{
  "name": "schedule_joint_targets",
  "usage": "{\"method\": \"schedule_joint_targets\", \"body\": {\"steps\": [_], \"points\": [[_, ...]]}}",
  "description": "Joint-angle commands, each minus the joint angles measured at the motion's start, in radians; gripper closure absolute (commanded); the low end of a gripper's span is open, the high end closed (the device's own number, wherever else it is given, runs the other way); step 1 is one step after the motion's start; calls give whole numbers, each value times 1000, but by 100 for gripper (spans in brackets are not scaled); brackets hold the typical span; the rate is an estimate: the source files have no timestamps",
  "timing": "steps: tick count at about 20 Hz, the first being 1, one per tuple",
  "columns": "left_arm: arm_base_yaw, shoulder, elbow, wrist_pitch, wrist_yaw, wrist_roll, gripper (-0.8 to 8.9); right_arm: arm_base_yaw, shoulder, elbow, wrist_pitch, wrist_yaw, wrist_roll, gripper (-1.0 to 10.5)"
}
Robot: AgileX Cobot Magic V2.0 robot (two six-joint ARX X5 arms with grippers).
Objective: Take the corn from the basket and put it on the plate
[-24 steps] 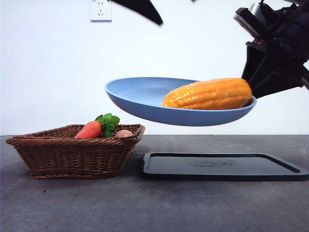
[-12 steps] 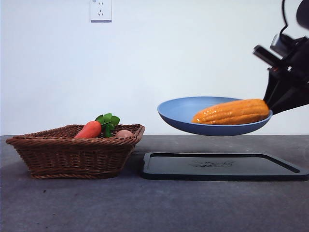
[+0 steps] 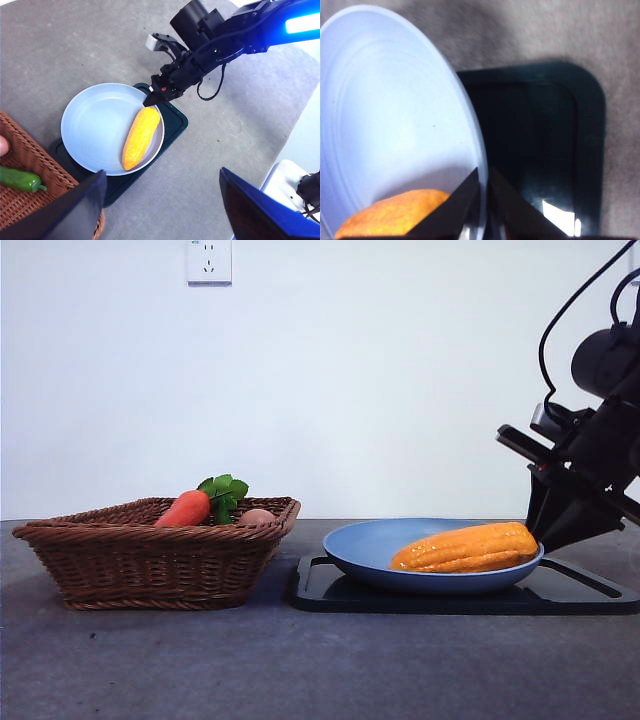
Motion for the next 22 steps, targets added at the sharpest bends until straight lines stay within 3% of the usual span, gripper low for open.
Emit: {"method": "schedule_joint_targets", "body": {"steps": [1,4,8,13,19,22], "points": [[-8,3,27,7,-1,-6,448,4,19,21,12,6,-25,945],[-8,3,27,-11,-1,-6,448,5,19,21,-6,12,-38,928],[-8,3,27,-34,-1,-6,448,5,19,21,-26,14,-39,744],[-8,3,27,-43,-1,-6,448,-12,-34,22,-68,14,-57,714],[-7,3,27,-43,-1,-5,448,-46,-308,22,-222,11,-124,714],[-7,3,27,-43,-2,-5,449,-24,-502,22,-385,-47,-174,714]]}}
